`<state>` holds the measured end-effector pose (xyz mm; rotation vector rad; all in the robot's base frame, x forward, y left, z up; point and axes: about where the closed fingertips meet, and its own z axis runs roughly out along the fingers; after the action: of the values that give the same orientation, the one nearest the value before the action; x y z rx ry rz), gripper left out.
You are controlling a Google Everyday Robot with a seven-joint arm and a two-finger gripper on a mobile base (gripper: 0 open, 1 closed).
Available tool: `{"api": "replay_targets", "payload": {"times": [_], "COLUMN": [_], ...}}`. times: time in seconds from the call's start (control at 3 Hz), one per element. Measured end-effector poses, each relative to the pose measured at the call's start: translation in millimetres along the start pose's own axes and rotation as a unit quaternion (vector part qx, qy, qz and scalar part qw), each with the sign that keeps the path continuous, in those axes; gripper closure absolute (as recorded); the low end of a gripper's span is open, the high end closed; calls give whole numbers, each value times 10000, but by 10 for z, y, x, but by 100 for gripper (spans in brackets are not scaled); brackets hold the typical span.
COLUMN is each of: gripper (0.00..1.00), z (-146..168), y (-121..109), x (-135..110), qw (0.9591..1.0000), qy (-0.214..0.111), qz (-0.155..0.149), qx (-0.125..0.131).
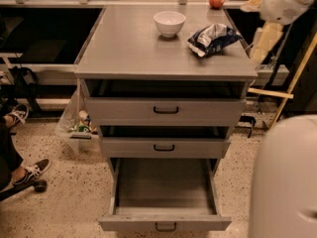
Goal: Place blue chip bag into bottom drawer
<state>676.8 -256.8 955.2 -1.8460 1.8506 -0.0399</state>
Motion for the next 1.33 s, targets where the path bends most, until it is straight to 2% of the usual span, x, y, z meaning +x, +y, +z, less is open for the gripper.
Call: {"api": "replay_targets", "payload": {"times": [0.33, 0.67, 1.0, 1.33], "gripper": [0, 0, 0, 0], "z": [398, -9, -381, -381], "y": [-261, -723, -1028, -1075], "x": [-126, -497, -766, -779], "qw": [9987, 9912, 9781, 9764], "qy": [-337, -756, -1045, -1070], "qz": [372, 387, 454, 462], "qx": [22, 1017, 1740, 1818]}}
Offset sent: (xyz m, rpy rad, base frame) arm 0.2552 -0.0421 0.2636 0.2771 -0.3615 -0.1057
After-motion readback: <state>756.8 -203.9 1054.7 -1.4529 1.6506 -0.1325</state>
